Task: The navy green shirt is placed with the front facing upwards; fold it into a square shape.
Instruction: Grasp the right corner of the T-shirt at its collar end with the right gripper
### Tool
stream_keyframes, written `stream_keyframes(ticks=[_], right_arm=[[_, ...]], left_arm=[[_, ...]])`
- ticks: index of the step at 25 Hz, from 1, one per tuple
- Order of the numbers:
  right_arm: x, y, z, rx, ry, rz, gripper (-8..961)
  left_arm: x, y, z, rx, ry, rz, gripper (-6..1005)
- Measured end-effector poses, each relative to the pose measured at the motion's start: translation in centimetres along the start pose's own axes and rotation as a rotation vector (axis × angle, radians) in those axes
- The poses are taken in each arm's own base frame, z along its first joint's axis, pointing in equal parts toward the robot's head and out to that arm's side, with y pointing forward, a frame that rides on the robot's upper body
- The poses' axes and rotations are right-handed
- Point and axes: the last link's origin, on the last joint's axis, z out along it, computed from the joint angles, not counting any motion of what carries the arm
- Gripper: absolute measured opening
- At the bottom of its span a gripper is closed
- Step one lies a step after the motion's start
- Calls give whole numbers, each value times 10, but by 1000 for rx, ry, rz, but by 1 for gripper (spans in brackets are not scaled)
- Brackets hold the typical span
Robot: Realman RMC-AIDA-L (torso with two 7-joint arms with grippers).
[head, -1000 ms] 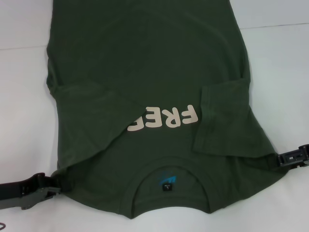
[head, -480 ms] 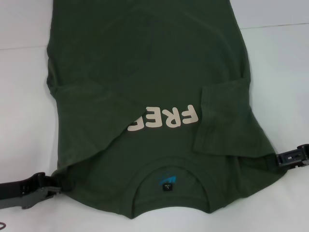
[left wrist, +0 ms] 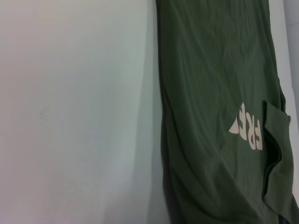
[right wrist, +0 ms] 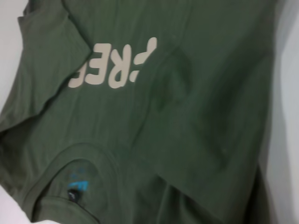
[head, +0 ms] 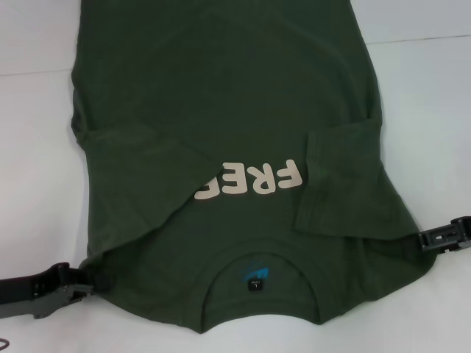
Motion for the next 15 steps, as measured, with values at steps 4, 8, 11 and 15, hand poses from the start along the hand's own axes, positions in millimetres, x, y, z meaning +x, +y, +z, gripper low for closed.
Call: stream_keyframes(ticks=[4,8,11,15], right_arm=[[0,1,0,-7,2,-2,887],[2,-1,0,0,5,5,887],[2,-1,1,3,9,5,886],[2,-1,3,11,20,3,886]], left_arm=[[0,0,0,-1,-1,0,23],[0,1,0,-2,-2,1,23],[0,1,0,-2,-2,1,23],[0,1,0,-2,-2,1,23]])
